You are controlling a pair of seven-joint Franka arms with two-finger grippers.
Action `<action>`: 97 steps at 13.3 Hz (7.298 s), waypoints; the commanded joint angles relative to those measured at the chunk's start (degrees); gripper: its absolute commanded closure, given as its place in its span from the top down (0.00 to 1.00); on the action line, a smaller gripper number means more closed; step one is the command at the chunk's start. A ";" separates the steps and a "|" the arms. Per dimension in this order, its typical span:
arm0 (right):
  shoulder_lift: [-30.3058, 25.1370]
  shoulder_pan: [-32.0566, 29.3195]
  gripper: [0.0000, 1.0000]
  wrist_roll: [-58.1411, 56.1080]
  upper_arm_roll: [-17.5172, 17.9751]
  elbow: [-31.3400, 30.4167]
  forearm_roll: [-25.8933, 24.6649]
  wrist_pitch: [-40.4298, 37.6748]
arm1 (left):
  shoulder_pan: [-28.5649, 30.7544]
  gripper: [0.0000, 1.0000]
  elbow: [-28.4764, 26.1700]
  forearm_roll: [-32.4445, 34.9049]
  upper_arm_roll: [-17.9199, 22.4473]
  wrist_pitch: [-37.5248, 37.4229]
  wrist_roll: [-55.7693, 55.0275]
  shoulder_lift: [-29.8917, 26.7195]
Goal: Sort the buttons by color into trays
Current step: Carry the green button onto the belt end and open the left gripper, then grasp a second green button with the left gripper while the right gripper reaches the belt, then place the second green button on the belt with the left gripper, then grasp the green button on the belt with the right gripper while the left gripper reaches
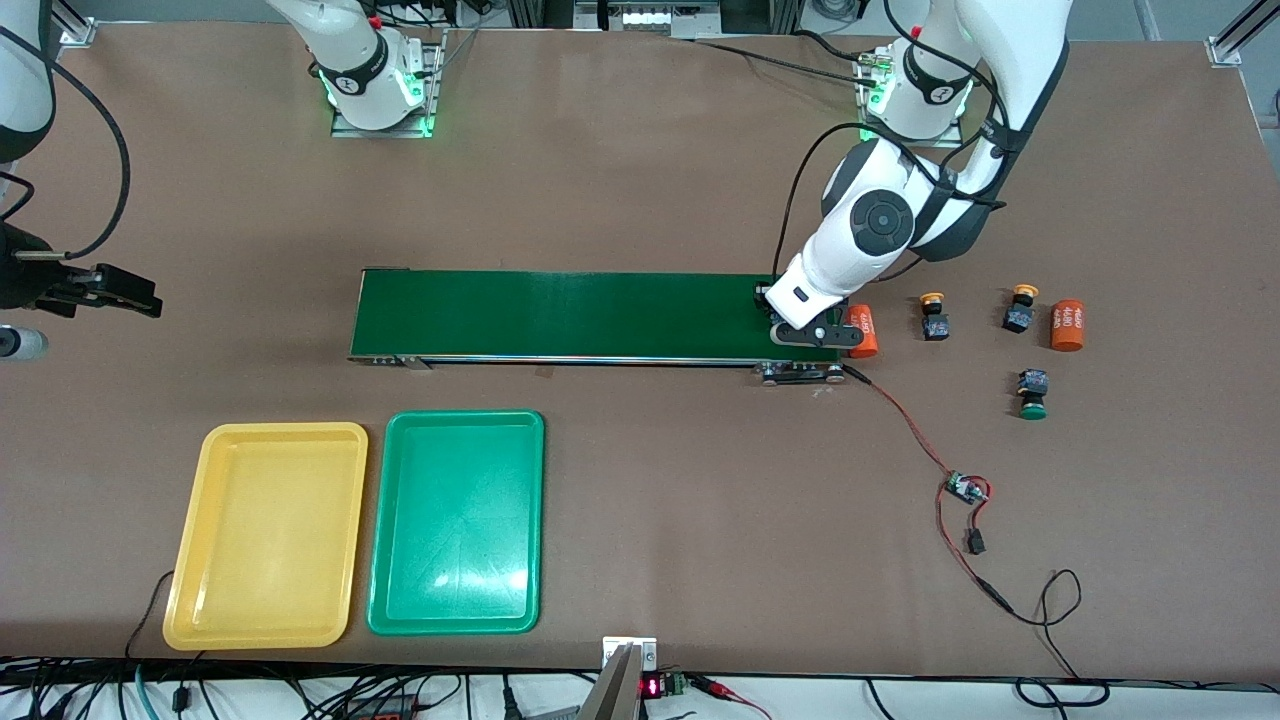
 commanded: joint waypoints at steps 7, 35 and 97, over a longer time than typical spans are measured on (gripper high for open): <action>-0.20 0.33 1.00 -0.67 0.04 -2.13 1.00 -1.24 | 2.43 1.00 0.71 -1.11 -0.05 -0.25 -0.13 -4.79; -16.03 21.60 1.00 23.94 0.66 -40.37 4.60 27.67 | 36.01 1.00 11.26 8.65 6.89 -1.84 54.45 13.82; 8.14 40.85 1.00 48.19 0.66 -26.58 5.48 40.68 | 15.89 1.00 2.91 2.76 2.15 -9.93 16.04 5.73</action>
